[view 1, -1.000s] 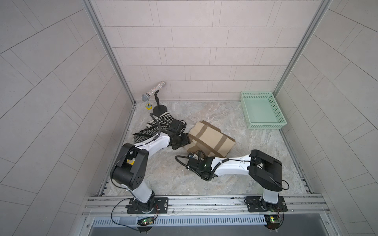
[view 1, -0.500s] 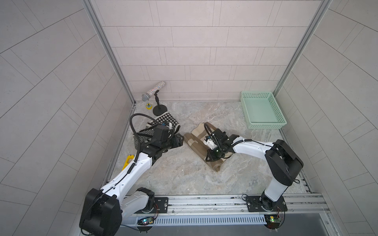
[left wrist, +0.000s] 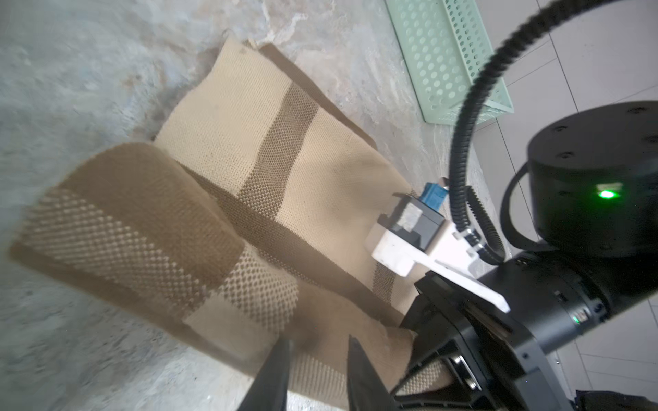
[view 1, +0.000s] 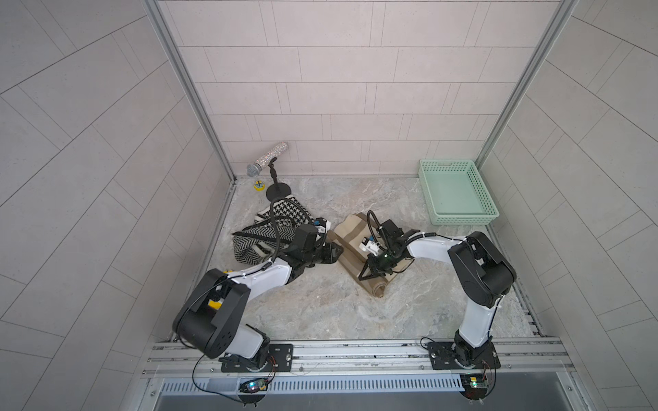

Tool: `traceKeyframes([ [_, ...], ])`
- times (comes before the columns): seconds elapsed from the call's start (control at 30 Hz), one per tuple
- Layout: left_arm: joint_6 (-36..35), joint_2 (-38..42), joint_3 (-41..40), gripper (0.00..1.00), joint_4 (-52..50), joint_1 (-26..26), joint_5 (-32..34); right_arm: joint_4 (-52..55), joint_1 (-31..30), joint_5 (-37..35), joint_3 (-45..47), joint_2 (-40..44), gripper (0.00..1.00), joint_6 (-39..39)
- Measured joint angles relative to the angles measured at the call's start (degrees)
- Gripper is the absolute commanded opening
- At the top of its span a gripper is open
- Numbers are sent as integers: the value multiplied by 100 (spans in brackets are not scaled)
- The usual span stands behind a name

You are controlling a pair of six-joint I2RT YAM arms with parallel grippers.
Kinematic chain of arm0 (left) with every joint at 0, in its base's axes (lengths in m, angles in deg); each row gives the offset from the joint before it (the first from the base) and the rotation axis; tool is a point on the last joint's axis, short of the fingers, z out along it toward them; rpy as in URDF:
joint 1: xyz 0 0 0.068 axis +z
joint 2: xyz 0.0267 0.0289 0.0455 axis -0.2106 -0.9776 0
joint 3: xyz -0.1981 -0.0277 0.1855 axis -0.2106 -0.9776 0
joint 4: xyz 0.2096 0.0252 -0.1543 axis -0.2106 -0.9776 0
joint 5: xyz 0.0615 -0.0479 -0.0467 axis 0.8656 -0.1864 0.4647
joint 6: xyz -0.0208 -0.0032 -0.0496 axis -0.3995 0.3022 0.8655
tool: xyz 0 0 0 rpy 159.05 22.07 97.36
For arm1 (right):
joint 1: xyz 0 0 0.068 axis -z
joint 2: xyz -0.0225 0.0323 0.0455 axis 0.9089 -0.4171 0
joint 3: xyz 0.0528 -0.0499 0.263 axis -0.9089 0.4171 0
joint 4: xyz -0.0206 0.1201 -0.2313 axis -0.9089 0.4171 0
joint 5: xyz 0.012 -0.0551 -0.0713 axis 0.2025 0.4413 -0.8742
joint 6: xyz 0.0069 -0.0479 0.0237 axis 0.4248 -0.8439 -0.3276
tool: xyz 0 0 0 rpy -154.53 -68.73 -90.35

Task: Roll up the scarf and place it into the basket
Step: Roll the scarf at the center of the board.

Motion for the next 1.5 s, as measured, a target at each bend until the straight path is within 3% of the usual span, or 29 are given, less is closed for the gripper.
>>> traceKeyframes([
  [0.1,83,-476,190,28,278,0,-116,-2,11,37,0,-2,2,2],
  [0.17,138,-752,376,27,387,0,-151,2,17,26,0,-7,9,0],
  [0.47,380,-1598,1204,19,-160,4,188,448,13,-704,-109,160,54,-81],
  [0.73,612,-1882,1550,19,-518,7,203,1309,-223,-2957,-129,1652,76,-227],
  [0.9,645,-1888,1648,19,-717,7,208,1569,-1327,-4789,-131,2439,84,-560],
  [1.07,645,-1921,1759,19,-907,7,203,1742,-2544,-6478,-192,2208,100,-984],
  [1.23,643,-1954,1860,19,-1058,7,192,1779,-3117,-7558,-289,1530,99,-1220],
  [1.4,640,-1976,1910,19,-1132,20,151,1641,-3126,-7901,-282,1003,86,-1375],
  [1.5,638,-1987,1943,19,-1196,31,118,1484,-3123,-7997,-284,741,85,-1440],
])
